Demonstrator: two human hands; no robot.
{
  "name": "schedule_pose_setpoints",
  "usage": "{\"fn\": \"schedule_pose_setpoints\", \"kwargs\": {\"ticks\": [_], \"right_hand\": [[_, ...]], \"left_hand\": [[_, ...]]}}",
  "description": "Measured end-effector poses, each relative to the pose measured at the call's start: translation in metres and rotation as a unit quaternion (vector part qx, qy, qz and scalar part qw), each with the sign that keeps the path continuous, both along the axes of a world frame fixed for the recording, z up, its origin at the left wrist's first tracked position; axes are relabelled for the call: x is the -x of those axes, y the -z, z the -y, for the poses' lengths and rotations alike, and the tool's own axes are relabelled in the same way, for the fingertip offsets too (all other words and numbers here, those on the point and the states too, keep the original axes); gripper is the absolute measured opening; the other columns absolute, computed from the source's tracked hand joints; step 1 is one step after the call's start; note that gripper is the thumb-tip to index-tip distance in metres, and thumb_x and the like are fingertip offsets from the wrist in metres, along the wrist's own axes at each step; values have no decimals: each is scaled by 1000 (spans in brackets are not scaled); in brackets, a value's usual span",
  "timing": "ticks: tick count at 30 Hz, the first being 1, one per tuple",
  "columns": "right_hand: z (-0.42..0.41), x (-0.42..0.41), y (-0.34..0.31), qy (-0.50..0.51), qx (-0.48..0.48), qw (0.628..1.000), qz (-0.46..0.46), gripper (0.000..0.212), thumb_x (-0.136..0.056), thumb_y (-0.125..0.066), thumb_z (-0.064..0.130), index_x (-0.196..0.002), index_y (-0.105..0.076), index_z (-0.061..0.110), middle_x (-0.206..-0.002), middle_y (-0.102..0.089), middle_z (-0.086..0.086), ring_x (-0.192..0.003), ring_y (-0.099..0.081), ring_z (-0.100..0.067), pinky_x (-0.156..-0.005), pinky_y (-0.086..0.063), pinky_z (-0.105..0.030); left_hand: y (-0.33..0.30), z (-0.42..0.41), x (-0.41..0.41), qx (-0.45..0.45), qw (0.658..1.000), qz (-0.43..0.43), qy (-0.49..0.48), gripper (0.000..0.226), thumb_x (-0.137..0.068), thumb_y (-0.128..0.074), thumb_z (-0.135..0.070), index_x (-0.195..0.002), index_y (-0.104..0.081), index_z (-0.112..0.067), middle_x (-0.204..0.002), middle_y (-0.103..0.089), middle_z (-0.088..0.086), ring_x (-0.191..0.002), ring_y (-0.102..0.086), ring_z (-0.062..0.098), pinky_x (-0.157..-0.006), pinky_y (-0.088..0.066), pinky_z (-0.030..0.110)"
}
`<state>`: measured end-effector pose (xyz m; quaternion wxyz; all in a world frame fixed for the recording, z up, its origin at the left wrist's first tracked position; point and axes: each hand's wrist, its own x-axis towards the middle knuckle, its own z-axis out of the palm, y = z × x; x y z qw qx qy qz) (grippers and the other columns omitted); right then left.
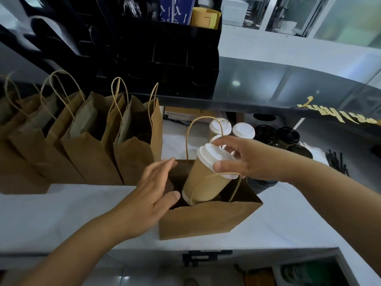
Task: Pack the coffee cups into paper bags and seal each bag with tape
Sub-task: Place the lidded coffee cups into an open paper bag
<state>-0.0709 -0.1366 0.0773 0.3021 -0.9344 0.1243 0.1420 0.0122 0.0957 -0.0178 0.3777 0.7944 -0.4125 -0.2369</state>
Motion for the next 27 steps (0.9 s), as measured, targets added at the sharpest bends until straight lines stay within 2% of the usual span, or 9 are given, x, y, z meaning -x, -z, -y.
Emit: {"fn": "schedule_pose_setpoints", "kwargs": {"ticks": [2,4,7,9,11,17,20,23,27], "right_hand": [[-2,-1,4,9,-10,1000,-12,84,-55,-57,75,-130,-39,42,-110,-52,14,-90,-59,-11,-76,-51,-22],[-2,-2,7,8,22,999,-24,76,-63,-67,67,-129,-36,43,-108,-49,16,-89,-55,-8,-76,-45,-21],[1,-3,8,8,55,996,-65,76,-67,-77,53,-127,-33,40,-113,-47,15,-95,-51,-12,-71,-47,-20],[-1,-2,4,-5,59,993,-98,76,-65,-79,52,-122,-31,41,-112,-48,15,-95,-53,-13,-70,-56,-25],[-4,-1,2,-39,80,990,-108,76,-62,-80,54,-119,-31,43,-107,-47,16,-93,-53,-13,-71,-58,-29],[-23,-12,16,-166,139,975,-41,85,-64,-80,52,-132,-32,39,-117,-48,18,-100,-49,-6,-76,-44,-17],[-32,-22,34,-225,153,962,-17,84,-70,-78,48,-136,-30,33,-130,-47,12,-109,-48,-10,-87,-43,-20],[-37,-29,54,-255,167,952,-3,78,-74,-75,45,-136,-31,29,-131,-48,6,-113,-49,-13,-88,-39,-21],[-38,-32,74,-259,173,950,-18,74,-78,-73,44,-137,-31,26,-132,-50,2,-113,-52,-18,-93,-44,-27]], "left_hand": [[3,-2,1,9,1000,5,-13,59,-95,-39,-43,-136,1,-56,-143,-2,-32,-133,-17,-8,-106,-25,21],[3,-2,3,-14,1000,26,-8,69,-94,-47,-34,-140,2,-51,-142,2,-33,-133,-22,0,-103,-30,21],[0,-3,1,-47,998,38,6,92,-84,-64,-37,-141,8,-49,-139,9,-37,-132,-22,5,-97,-33,16],[-3,-3,0,-62,997,36,12,101,-78,-69,-41,-140,10,-49,-137,13,-38,-132,-12,1,-99,-30,17],[-4,-3,-2,-76,996,37,19,106,-74,-71,-45,-139,12,-51,-136,16,-40,-132,-9,0,-100,-31,19],[-6,-2,-5,-91,995,23,37,112,-69,-74,-49,-137,15,-53,-136,18,-41,-131,-6,-1,-101,-28,18],[-5,-2,-7,-88,995,18,42,113,-68,-74,-49,-137,15,-53,-137,17,-40,-131,-5,-4,-100,-24,16],[-4,-3,-10,-75,997,7,35,112,-68,-74,-47,-137,14,-54,-138,16,-40,-132,-5,-5,-100,-23,15],[-4,-4,-10,-69,997,0,34,112,-68,-74,-47,-136,15,-57,-138,16,-40,-133,-7,-5,-100,-26,16]]}}
